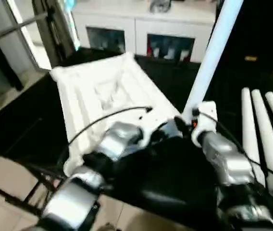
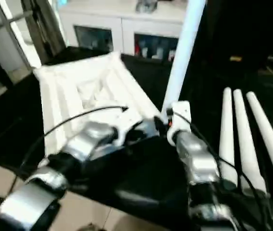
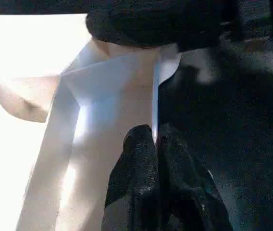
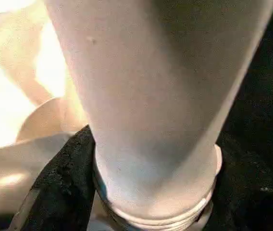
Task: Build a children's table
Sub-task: Rotate leg to tighten
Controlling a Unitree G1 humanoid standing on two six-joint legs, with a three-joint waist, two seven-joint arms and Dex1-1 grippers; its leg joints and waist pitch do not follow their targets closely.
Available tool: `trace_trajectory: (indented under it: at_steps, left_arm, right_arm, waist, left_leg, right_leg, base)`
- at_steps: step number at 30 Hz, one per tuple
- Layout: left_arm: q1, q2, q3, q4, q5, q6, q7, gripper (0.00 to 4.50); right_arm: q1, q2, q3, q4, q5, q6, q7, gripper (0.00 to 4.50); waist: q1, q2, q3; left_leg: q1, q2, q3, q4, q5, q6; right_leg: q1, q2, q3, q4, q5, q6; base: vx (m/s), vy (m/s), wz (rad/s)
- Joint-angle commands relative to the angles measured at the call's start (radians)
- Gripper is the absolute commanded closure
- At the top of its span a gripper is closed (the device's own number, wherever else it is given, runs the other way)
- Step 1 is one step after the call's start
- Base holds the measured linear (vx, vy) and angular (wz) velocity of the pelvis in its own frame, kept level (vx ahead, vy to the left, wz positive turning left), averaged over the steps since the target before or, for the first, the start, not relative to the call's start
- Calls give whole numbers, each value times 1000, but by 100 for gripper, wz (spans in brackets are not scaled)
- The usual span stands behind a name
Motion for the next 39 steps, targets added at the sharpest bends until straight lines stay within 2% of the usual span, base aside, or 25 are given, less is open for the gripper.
trace_trajectory:
  at_steps: [1,3,5,8,13,17,18,21,22,23,26,30,31,32,34,38,39]
  left_arm:
    - [-54,-35,15,0,2,-27,59,450]
    - [-61,-40,13,13,4,-54,53,450]
    - [-54,-34,5,4,3,-76,26,450]
    - [-36,-18,-8,-12,0,-116,-33,450]
    - [-5,11,-19,-39,-12,-152,-110,450]
    - [51,67,-39,-109,-33,-209,-235,450]
    - [65,84,-42,-132,-45,-221,-276,450]
    - [89,120,-46,-171,-67,-242,-357,450]
    - [94,133,-47,-182,-70,-240,-380,450]
    - [104,158,-47,-200,-79,-252,-424,450]
    - [107,175,-47,-208,-80,-252,-448,450]
    - [117,202,-47,-228,-82,-260,-485,450]
    - [118,204,-46,-231,-82,-258,-488,450]
    - [123,211,-45,-241,-86,-255,-496,450]
    - [126,214,-45,-247,-88,-254,-502,450]
    - [137,219,-44,-261,-90,-249,-517,450]
    - [137,219,-44,-261,-90,-249,-517,450]
  right_arm:
    - [9,66,46,67,21,25,21,173]
    - [-3,74,33,73,26,17,23,103]
    - [-7,69,31,71,25,12,34,100]
    - [-6,38,59,63,-6,-18,52,61]
    - [21,-28,111,0,-20,-30,161,61]
    - [77,-129,133,-116,14,-27,327,61]
    - [93,-161,134,-145,30,-32,378,61]
    - [129,-237,143,-205,53,-46,488,61]
    - [144,-268,151,-227,63,-41,532,61]
    - [172,-320,162,-260,75,-40,607,61]
    - [189,-349,165,-279,87,-29,652,61]
    - [204,-372,174,-289,82,-32,680,61]
    - [204,-370,172,-288,83,-33,679,61]
    - [205,-367,167,-286,92,-33,679,86]
    - [205,-366,167,-287,98,-35,682,86]
    - [217,-369,180,-297,108,-36,703,133]
    - [217,-369,180,-297,108,-36,703,133]
  waist:
    - [-3,-8,-64]
    - [0,-10,-68]
    - [1,-10,-69]
    - [3,-12,-72]
    - [3,-12,-74]
    - [8,-12,-75]
    - [8,-11,-75]
    - [14,-10,-74]
    - [16,-8,-72]
    - [21,-11,-70]
    - [28,-9,-69]
    - [29,-11,-68]
    - [29,-12,-68]
    - [29,-13,-69]
    - [30,-12,-70]
    - [32,-12,-71]
    - [32,-12,-72]
  left_leg:
    - [8,48,-27,-77,-213,20]
    - [6,48,-27,-76,-194,32]
    - [5,49,-27,-75,-178,39]
    - [2,50,-26,-73,-148,49]
    - [-2,51,-25,-68,-123,68]
    - [-5,56,-24,-65,-109,97]
    - [-2,58,-24,-66,-119,99]
    - [-3,59,-21,-64,-125,107]
    - [0,61,-20,-64,-140,103]
    - [0,61,-20,-65,-152,100]
    - [1,62,-19,-66,-160,97]
    - [0,60,-22,-69,-170,80]
    - [1,60,-22,-69,-168,79]
    - [-1,60,-22,-69,-161,78]
    - [-1,61,-22,-69,-157,80]
    - [-5,61,-23,-67,-140,85]
    - [-4,62,-23,-67,-138,86]
  right_leg:
    - [49,-90,54,-107,-379,-104]
    - [52,-91,55,-101,-339,-114]
    - [52,-90,56,-97,-300,-127]
    - [55,-92,56,-88,-242,-150]
    - [58,-91,56,-81,-188,-165]
    - [59,-92,60,-72,-128,-181]
    - [56,-92,59,-72,-127,-190]
    - [56,-90,59,-70,-131,-196]
    - [51,-90,60,-75,-159,-194]
    - [54,-90,59,-79,-192,-184]
    - [49,-92,60,-82,-233,-170]
    - [47,-91,58,-88,-288,-153]
    - [47,-92,59,-87,-287,-152]
    - [47,-91,58,-86,-278,-153]
    - [47,-92,59,-85,-272,-155]
    - [48,-92,59,-80,-237,-161]
    - [48,-91,58,-79,-232,-162]
  base:
    - [0,0,0]
    - [0,0,0]
    - [0,0,0]
    - [0,0,0]
    - [0,0,0]
    - [0,0,0]
    - [0,0,0]
    - [0,0,0]
    - [0,0,0]
    - [0,0,0]
    - [0,0,0]
    - [0,0,0]
    - [0,0,0]
    - [0,0,0]
    - [0,0,0]
    - [0,0,0]
    - [0,0,0]
